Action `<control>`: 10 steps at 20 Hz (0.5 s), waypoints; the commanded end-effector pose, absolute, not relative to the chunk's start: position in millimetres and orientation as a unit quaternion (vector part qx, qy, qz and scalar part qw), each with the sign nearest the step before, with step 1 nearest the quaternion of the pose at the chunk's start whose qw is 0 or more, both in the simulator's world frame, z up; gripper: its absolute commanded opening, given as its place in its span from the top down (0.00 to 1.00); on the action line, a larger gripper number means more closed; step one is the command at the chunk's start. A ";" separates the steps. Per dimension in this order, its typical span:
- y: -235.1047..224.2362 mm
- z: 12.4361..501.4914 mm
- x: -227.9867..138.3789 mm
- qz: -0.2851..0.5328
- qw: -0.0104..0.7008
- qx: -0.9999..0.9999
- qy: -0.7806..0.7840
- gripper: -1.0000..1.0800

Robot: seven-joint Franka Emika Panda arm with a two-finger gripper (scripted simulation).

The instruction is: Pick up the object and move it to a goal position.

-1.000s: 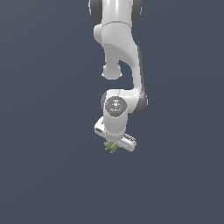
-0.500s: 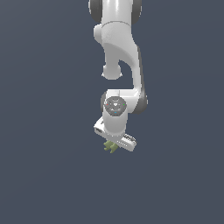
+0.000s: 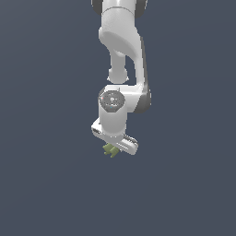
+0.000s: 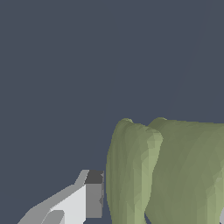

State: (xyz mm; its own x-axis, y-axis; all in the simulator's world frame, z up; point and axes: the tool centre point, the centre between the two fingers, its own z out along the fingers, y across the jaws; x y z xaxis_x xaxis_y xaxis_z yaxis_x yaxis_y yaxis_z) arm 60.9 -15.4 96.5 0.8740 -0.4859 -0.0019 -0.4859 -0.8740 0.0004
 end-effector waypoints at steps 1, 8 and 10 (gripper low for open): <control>-29.1 116.8 59.2 0.000 0.000 -0.968 0.251 1.00; -76.2 187.0 52.3 0.000 0.001 -0.968 0.252 1.00; -89.8 207.4 50.5 0.000 0.001 -0.968 0.252 1.00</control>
State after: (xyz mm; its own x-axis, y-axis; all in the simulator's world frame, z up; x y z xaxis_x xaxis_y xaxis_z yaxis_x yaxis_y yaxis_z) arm 52.4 -79.5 191.7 0.8733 -0.4872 -0.0003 -0.4872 -0.8733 -0.0009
